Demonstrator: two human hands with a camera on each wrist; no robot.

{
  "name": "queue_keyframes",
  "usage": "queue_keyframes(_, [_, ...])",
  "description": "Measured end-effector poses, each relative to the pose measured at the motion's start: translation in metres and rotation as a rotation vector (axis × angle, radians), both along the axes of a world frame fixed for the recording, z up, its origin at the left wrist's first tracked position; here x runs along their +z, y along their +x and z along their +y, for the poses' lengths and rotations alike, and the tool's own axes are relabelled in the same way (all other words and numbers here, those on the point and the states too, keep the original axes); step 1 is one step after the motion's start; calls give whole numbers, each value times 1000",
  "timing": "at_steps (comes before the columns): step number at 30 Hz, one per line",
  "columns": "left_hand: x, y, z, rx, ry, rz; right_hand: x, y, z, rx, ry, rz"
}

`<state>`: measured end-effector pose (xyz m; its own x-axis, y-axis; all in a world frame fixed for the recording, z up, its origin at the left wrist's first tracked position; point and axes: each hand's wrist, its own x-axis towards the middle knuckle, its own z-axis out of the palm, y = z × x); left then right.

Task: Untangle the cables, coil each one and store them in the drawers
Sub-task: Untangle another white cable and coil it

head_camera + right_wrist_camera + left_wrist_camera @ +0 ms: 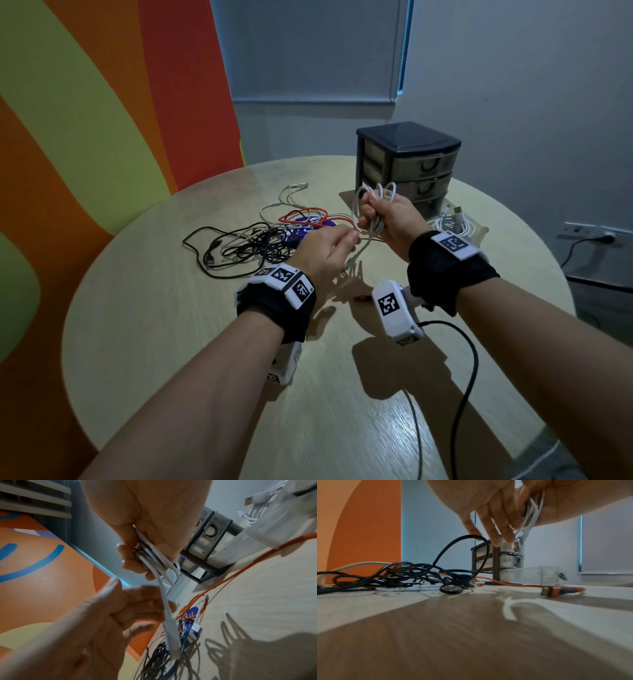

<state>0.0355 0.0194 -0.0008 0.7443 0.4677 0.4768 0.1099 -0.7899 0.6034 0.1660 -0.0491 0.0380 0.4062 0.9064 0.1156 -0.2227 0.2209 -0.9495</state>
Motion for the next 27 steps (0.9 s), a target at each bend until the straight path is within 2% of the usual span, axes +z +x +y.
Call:
queue_keyframes(3, [2, 1, -6, -59, 83, 127, -3, -2, 1, 6, -18, 35])
queue_keyframes(12, [-1, 5, -3, -21, 39, 425, -11, -9, 3, 13, 12, 68])
queue_keyframes(17, [-7, 8, 4, 64, 37, 470, -9, -5, -2, -83, -96, -6])
queue_keyframes(20, [-6, 10, 6, 73, -31, 449, -11, 2, -8, -131, -158, 24])
queue_keyframes(24, [-2, 11, 4, 67, -94, 435, -17, 9, -8, -86, -224, 29])
queue_keyframes(27, [-3, 11, 3, 49, -70, 399, -16, 6, -3, -53, -280, -3])
